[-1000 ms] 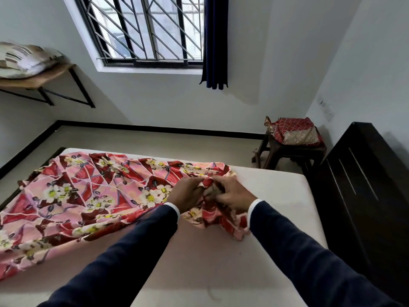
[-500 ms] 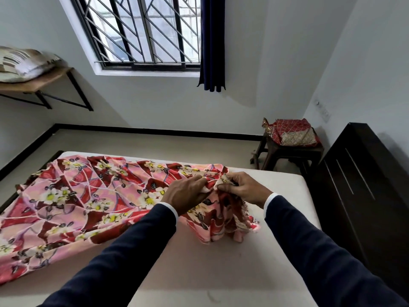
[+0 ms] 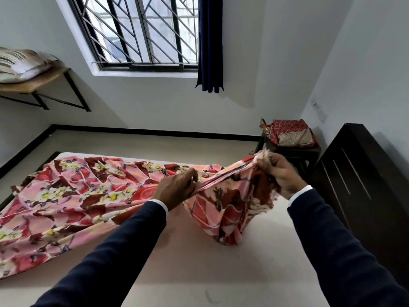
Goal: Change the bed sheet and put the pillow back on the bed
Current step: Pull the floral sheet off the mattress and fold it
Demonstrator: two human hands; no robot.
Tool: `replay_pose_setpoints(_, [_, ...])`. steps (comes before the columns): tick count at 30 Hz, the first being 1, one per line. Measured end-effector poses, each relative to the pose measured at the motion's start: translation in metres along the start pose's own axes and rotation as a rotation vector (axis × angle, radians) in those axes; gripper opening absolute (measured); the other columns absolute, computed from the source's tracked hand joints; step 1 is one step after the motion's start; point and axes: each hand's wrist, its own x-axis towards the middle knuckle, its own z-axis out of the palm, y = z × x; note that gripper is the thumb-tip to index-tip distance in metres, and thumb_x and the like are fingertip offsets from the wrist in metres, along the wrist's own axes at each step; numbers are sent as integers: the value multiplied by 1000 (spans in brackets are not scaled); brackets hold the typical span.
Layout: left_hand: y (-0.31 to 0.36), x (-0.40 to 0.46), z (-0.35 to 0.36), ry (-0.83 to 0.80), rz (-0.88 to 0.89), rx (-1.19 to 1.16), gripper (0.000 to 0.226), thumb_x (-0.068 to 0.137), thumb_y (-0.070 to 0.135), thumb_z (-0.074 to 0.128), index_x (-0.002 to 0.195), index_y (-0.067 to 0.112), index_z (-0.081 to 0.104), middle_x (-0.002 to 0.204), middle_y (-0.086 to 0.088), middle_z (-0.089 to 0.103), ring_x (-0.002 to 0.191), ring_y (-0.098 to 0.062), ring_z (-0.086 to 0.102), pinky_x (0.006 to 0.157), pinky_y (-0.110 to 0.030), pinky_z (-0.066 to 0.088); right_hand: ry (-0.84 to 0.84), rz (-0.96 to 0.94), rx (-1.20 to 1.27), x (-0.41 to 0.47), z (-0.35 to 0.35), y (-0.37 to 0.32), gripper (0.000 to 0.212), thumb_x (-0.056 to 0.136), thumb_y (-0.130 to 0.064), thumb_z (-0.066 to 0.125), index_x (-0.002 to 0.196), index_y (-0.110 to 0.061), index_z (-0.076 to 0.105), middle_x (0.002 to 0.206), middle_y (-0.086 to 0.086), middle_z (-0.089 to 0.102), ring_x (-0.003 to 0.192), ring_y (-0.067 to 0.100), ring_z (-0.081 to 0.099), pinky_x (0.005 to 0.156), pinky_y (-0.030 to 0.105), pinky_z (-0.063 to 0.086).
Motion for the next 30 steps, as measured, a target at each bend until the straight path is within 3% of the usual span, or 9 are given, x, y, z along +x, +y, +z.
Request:
replay_pose_setpoints(5, [-31, -27, 3, -39, -378, -243, 7, 99, 16, 58, 104, 20, 56, 71, 1, 65, 56, -16, 57, 56, -28, 39, 206, -140, 109, -7, -23, -30, 15, 60, -38, 82, 67, -24, 78, 68, -8, 73, 62, 4, 69, 61, 18, 56])
replay_pose_setpoints(7, [-28, -33, 2, -39, -354, -267, 12, 100, 30, 57, 111, 24, 55, 76, 7, 65, 62, -12, 60, 59, -30, 43, 280, -156, 182, -4, -25, -30, 14, 78, -25, 70, 68, -24, 79, 70, -6, 74, 64, 6, 70, 62, 21, 58])
replay_pose_setpoints(10, [-21, -39, 10, -131, -248, -122, 50, 94, 54, 58, 131, 22, 50, 123, 0, 66, 104, -21, 64, 86, -40, 53, 367, -162, 293, 4, -26, -20, 34, 99, -17, 53, 78, -22, 79, 82, -2, 77, 77, 14, 73, 75, 31, 61])
replay_pose_setpoints(12, [-25, -39, 19, -201, -243, 83, 59, 91, 53, 63, 136, 21, 43, 138, -8, 59, 121, -29, 58, 96, -47, 50, 408, -150, 325, 9, -25, -12, 12, 89, -23, 65, 89, -19, 77, 91, 3, 77, 87, 20, 73, 79, 38, 61])
replay_pose_setpoints(14, [-34, -38, 21, -205, -365, 13, 44, 94, 35, 65, 130, 19, 45, 132, -11, 63, 118, -32, 62, 91, -44, 51, 407, -128, 341, 13, -25, -5, 22, 84, -27, 70, 102, -15, 71, 99, 8, 75, 94, 24, 72, 83, 40, 60])
replay_pose_setpoints(19, [-37, -53, 10, -217, -539, -110, 30, 97, 21, 58, 127, 21, 60, 118, -16, 69, 104, -36, 66, 76, -36, 47, 279, 83, -12, 24, -27, 22, 47, 68, -48, 88, 96, -14, 72, 87, 6, 74, 79, 18, 70, 70, 25, 59])
replay_pose_setpoints(23, [-26, -74, 4, -327, -558, -69, 35, 96, 17, 55, 131, 19, 55, 121, -17, 67, 108, -37, 64, 83, -40, 48, 232, 267, -761, 23, -24, 90, 46, 89, -18, 74, 130, -11, 55, 123, 16, 65, 99, 19, 59, 85, 20, 48])
replay_pose_setpoints(27, [-13, -99, -18, -248, -635, -97, 31, 91, 10, 57, 122, 13, 56, 119, -14, 68, 108, -35, 63, 84, -42, 50, -186, 225, -863, 12, 45, 131, 70, 87, -27, 77, 146, -35, 41, 145, -11, 46, 128, 9, 45, 110, 32, 38])
replay_pose_setpoints(30, [-5, -118, -38, -179, -654, -118, 31, 86, 14, 50, 115, 10, 58, 116, -13, 65, 105, -36, 62, 86, -45, 50, -520, 102, -860, 9, 113, 149, 69, 89, -26, 73, 147, -43, 39, 151, -16, 42, 131, 2, 46, 110, 25, 36])
